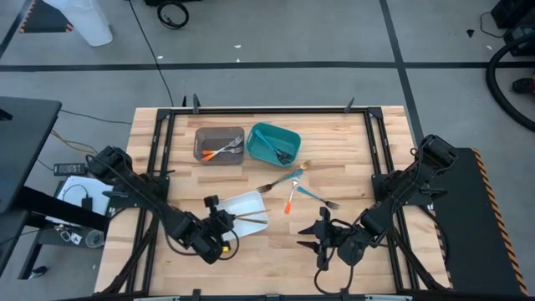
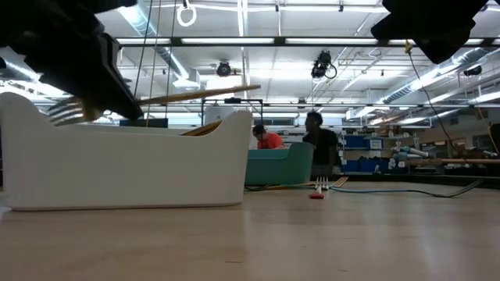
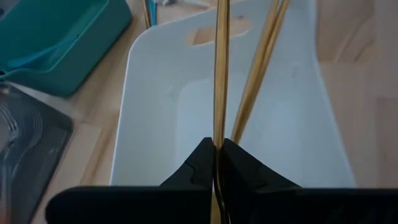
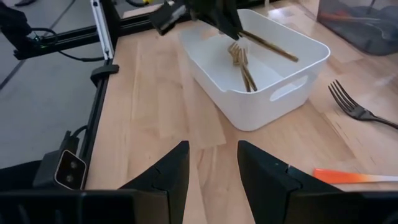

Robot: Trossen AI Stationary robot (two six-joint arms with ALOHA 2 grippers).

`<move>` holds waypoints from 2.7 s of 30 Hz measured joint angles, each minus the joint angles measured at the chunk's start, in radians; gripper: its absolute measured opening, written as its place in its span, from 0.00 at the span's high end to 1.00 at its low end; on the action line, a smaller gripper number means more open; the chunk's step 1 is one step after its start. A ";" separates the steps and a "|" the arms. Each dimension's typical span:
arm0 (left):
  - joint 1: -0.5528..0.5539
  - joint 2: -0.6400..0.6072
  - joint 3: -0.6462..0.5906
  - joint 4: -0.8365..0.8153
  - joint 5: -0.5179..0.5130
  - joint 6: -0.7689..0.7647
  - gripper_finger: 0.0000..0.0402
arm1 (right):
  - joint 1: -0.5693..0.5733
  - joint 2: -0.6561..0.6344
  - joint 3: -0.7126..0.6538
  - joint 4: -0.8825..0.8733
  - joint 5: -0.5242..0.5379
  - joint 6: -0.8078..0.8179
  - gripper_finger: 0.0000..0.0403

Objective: Sort silverware by color (type)
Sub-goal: Put the gold fork into the white bin, then adjust the gold fork in the white bin

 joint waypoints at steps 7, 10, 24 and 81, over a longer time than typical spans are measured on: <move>0.021 0.015 0.000 -0.006 0.005 0.019 0.94 | 0.000 0.000 0.000 0.009 -0.008 -0.001 0.64; 0.028 0.015 0.000 0.033 0.003 0.073 0.94 | 0.000 0.000 0.000 0.009 -0.008 -0.004 0.64; 0.032 0.015 0.000 -0.004 0.117 0.282 0.94 | 0.000 0.000 0.000 0.017 -0.008 -0.005 0.64; 0.068 0.144 0.061 0.421 0.143 0.595 0.65 | -0.001 0.000 0.001 0.035 -0.027 -0.034 0.64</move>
